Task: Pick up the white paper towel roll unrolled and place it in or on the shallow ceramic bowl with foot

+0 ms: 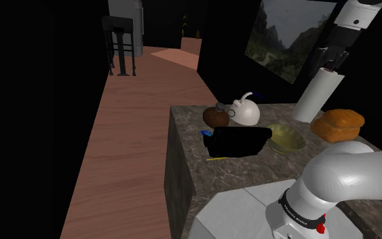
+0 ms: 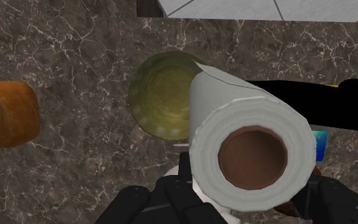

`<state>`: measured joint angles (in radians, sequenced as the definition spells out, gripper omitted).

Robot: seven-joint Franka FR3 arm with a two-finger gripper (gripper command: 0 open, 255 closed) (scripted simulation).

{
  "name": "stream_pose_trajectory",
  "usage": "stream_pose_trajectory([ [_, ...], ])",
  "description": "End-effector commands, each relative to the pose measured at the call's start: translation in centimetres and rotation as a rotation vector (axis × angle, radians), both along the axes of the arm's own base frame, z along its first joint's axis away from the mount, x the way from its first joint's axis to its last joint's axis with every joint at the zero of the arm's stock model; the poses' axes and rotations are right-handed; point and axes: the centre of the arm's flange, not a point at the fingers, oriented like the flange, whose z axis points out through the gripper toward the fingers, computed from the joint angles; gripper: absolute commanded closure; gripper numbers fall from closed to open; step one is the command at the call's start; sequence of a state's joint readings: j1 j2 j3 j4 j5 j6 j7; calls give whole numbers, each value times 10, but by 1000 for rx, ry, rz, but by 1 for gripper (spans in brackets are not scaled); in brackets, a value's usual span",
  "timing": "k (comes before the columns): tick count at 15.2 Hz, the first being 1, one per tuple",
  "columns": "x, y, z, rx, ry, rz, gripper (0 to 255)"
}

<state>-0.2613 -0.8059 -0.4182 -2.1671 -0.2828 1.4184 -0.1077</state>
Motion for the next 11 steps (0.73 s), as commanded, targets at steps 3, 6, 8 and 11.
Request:
stream_pose_trajectory([
  [3,-3,-52,17,-1,1,0,255],
  [6,-3,-52,2,-1,1,0,255],
  [8,-3,-52,-9,-1,1,0,255],
  [11,-3,-52,-25,-1,1,0,255],
])
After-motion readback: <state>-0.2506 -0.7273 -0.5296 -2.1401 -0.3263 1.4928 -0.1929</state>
